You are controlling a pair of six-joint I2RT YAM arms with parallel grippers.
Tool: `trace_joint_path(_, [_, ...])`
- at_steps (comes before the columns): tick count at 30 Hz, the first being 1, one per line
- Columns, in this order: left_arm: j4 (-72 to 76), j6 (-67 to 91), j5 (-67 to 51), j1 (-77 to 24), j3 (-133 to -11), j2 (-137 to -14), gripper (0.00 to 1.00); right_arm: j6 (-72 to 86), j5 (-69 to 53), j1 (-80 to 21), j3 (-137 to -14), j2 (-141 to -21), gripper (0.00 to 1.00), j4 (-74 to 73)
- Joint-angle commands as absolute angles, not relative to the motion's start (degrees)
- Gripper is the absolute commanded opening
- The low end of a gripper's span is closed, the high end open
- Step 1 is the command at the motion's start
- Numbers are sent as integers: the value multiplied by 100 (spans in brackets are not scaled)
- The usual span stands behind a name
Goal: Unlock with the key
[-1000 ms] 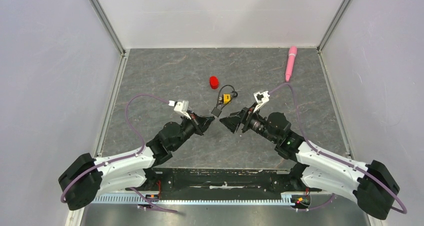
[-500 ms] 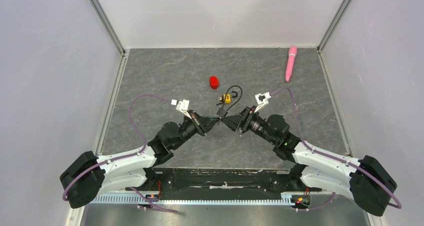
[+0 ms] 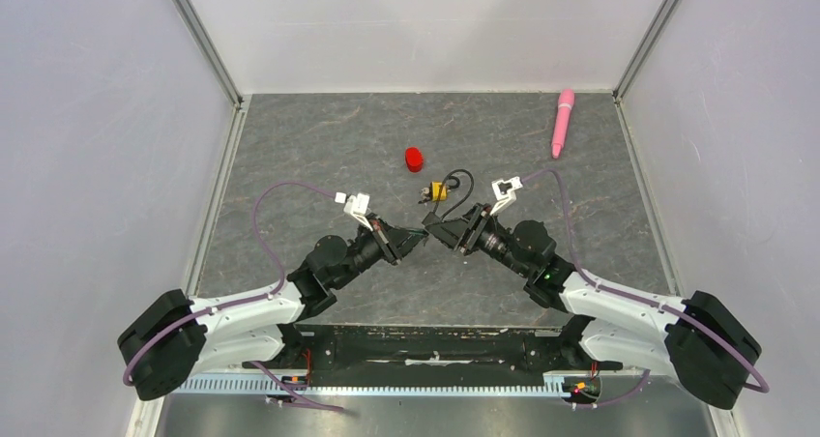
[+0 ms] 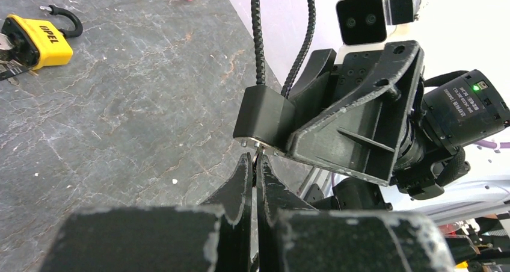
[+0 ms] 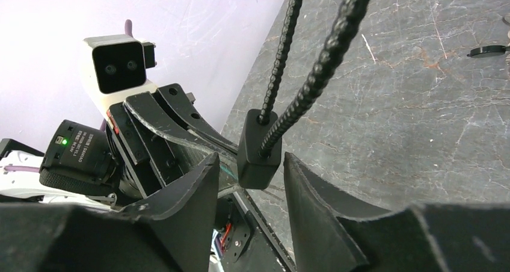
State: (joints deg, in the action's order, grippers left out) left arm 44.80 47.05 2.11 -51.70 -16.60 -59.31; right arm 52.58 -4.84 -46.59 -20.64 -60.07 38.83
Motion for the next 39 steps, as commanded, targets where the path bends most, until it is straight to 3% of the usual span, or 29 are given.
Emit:
trace_joint_path(1, [4872, 4815, 46, -5150, -1881, -5846, 2, 5417, -399, -4620, -2057, -6057, 42, 4214])
trace_joint_path(6, [4660, 4632, 65, -5154, -1903, -5752, 2, 5497, -347, -4622, -2095, -5999, 15, 4025])
trace_joint_path(10, [3963, 3946, 445, -5470, -2213, -5658, 2, 5535, -193, -4623, -2258, -5870, 0, 3302])
trace_joint_path(16, [2597, 1841, 2586, -6842, -3061, -5786, 2, 5821, -35, -4633, -2569, -5722, 0, 2159])
trace_joint_path(25, [3203, -655, 5415, -8378, -3784, -7125, 2, 6287, -35, -4799, -2600, -5722, 0, 1661])
trace_joint_path(32, [3827, -935, 5863, -8612, -3677, -7472, 2, 6300, 167, -4833, -2636, -5638, 0, 1440])
trace_joint_path(35, [3985, -756, 5848, -8600, -3440, -7361, 2, 6168, 223, -4827, -2689, -5584, 19, 1389])
trace_joint_path(37, [3980, -576, 5828, -8574, -3300, -7291, 2, 6013, 260, -4827, -2730, -5504, 41, 1384])
trace_joint_path(39, [3973, -397, 5835, -8561, -3181, -7220, 2, 5885, 326, -4817, -2766, -5409, 56, 1335])
